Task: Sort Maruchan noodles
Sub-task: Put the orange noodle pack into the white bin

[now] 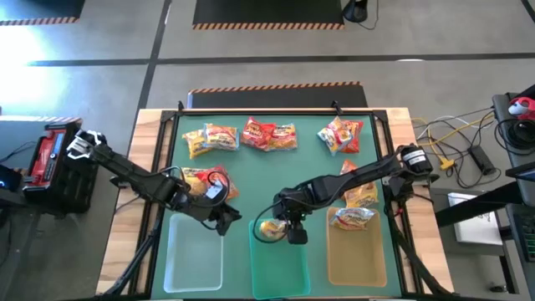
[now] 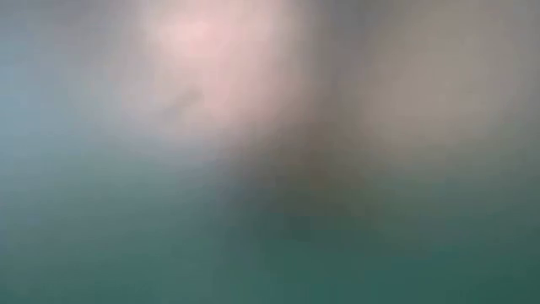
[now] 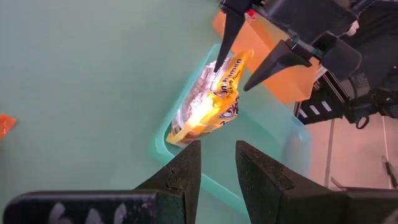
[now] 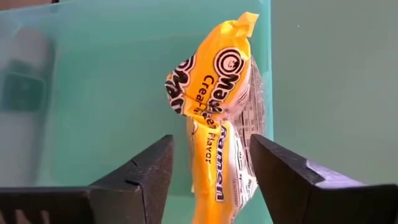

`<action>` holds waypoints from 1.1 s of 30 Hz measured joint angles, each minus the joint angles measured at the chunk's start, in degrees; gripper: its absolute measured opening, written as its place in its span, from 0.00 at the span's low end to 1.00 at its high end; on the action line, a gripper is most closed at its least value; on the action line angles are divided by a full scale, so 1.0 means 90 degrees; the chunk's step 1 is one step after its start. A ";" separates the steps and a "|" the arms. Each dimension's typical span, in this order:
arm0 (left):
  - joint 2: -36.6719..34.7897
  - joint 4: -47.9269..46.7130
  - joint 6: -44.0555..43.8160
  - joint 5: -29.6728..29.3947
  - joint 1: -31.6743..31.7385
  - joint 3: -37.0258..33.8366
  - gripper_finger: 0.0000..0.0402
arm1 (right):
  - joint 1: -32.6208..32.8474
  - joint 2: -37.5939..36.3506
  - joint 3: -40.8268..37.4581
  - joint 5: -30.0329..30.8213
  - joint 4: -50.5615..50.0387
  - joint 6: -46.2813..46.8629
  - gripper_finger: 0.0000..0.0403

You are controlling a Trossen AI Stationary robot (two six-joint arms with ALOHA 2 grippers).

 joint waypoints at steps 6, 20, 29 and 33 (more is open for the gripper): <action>0.0053 -0.0068 -0.0168 -0.0009 0.0049 0.0000 0.21 | -0.0148 -0.0009 0.0422 0.0005 -0.0298 -0.0363 0.51; 0.0187 -0.0905 -0.0306 -0.0300 0.1136 -0.0002 0.21 | -0.1512 -0.0010 0.1020 0.1517 -0.0332 -0.0705 0.50; 0.0187 -0.0915 0.1108 0.0395 0.1636 -0.0002 0.21 | -0.2225 0.0009 0.1022 0.2331 -0.0025 0.0198 0.50; 0.0224 -0.1003 0.0882 0.0318 0.1750 -0.0002 0.21 | -0.2386 0.0104 0.1022 0.2331 0.0402 0.0452 0.50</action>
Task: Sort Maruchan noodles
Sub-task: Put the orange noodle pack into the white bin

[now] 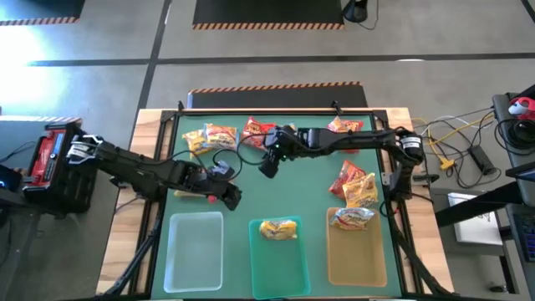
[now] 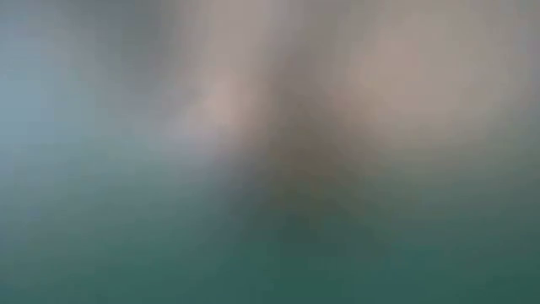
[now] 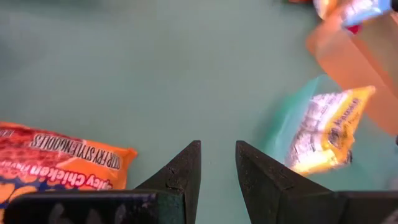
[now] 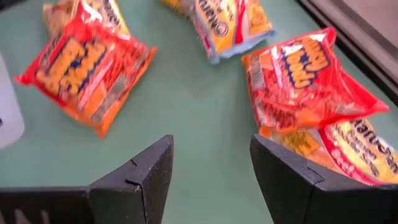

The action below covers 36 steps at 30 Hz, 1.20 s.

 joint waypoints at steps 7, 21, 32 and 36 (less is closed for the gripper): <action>-0.0031 -0.0669 -0.0246 -0.0002 0.0286 -0.0002 0.21 | -0.0058 0.0222 0.0005 0.0002 0.0708 0.0304 0.50; -0.1215 -0.1361 -0.3140 -0.0997 0.0238 -0.0677 0.21 | -0.0292 0.0397 0.0005 -0.0453 0.0809 0.0609 0.50; -0.1647 -0.2688 -0.4001 -0.0317 0.0122 -0.0802 0.21 | -0.0725 0.0997 0.0000 -0.2296 0.0965 0.0775 0.50; -0.1642 -0.2748 -0.4197 -0.0305 0.0122 -0.1055 0.21 | -0.0738 0.1243 0.0003 -0.2563 0.0975 0.0772 0.50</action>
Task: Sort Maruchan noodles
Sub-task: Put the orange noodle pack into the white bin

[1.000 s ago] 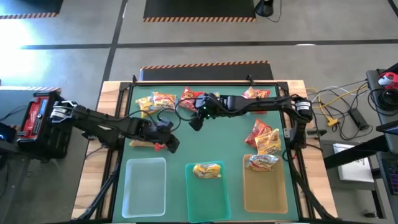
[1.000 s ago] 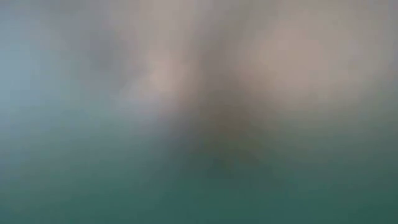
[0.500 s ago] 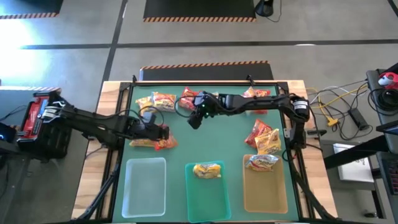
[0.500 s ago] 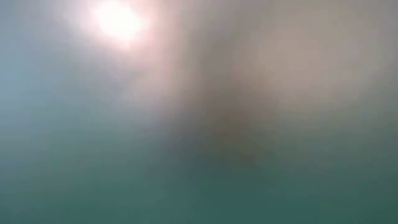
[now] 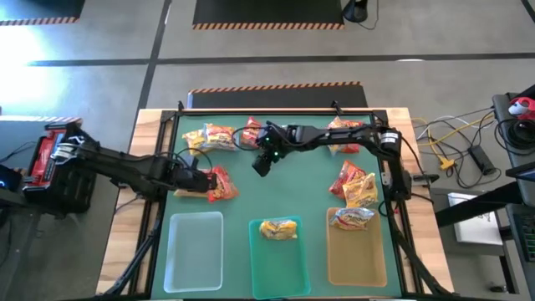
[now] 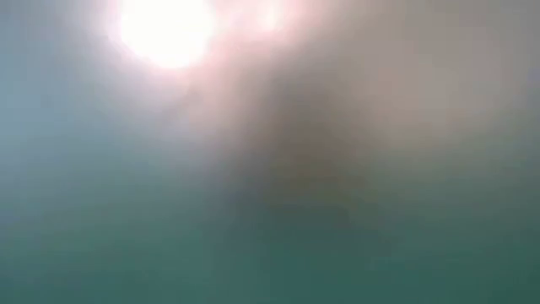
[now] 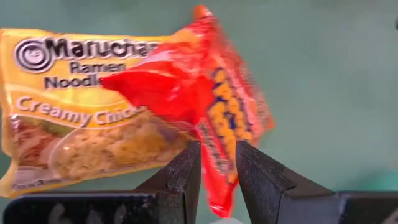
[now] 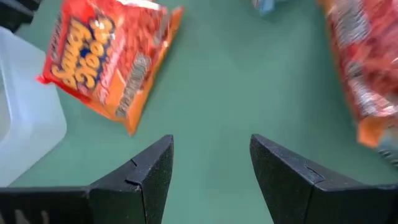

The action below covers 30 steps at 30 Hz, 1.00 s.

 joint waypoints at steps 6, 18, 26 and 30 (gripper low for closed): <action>-0.0013 0.0220 -0.0578 0.0027 0.0000 -0.0421 0.21 | -0.0002 0.0382 0.0009 -0.0581 0.0285 0.0005 0.50; 0.0165 0.2429 -0.0745 -0.0413 0.0052 -0.1370 0.21 | -0.0002 0.0491 0.0014 -0.0630 0.0454 0.0006 0.50; 0.0451 0.4176 -0.0503 -0.0802 0.0120 -0.1881 0.21 | 0.0000 0.0481 0.0014 -0.0613 0.0643 0.0006 0.50; 0.0449 0.4168 -0.0262 -0.0433 0.0120 -0.1792 0.21 | 0.0001 0.0481 0.0014 -0.0611 0.0676 -0.0014 0.50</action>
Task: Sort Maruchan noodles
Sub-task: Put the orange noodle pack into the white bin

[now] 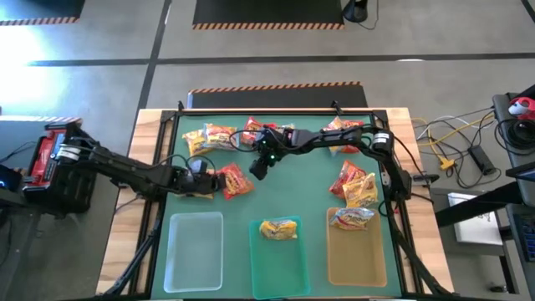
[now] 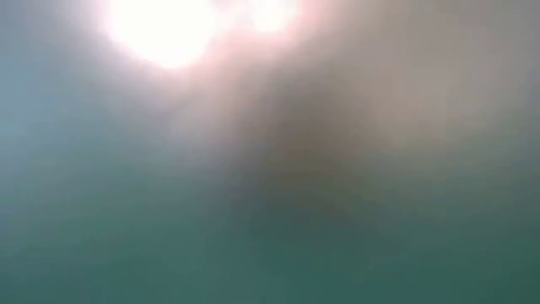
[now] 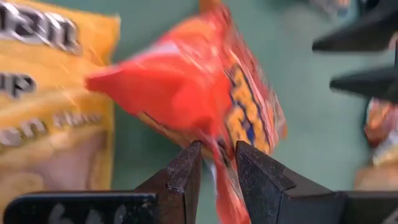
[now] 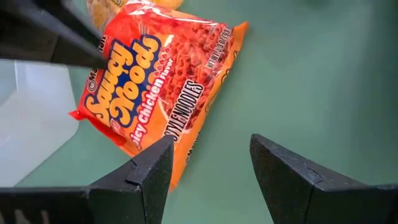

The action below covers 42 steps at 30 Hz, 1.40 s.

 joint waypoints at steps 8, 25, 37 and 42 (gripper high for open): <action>0.0239 0.0021 0.0433 0.0407 0.0033 0.0382 0.23 | 0.0015 -0.0002 0.0000 0.0002 0.0122 -0.0050 0.50; 0.0902 -0.0182 0.0817 0.0413 -0.0006 0.1075 0.47 | 0.0015 -0.0002 0.0000 0.0000 0.0077 0.0207 0.50; 0.0575 -0.1662 0.0308 0.0249 -0.0021 0.1271 0.47 | 0.0013 0.0126 -0.0058 0.0335 0.0118 -0.0042 0.50; 0.0636 -0.1561 -0.0234 0.0067 -0.0023 0.1146 0.47 | 0.0015 0.0471 -0.0061 0.0338 0.0085 -0.0037 0.50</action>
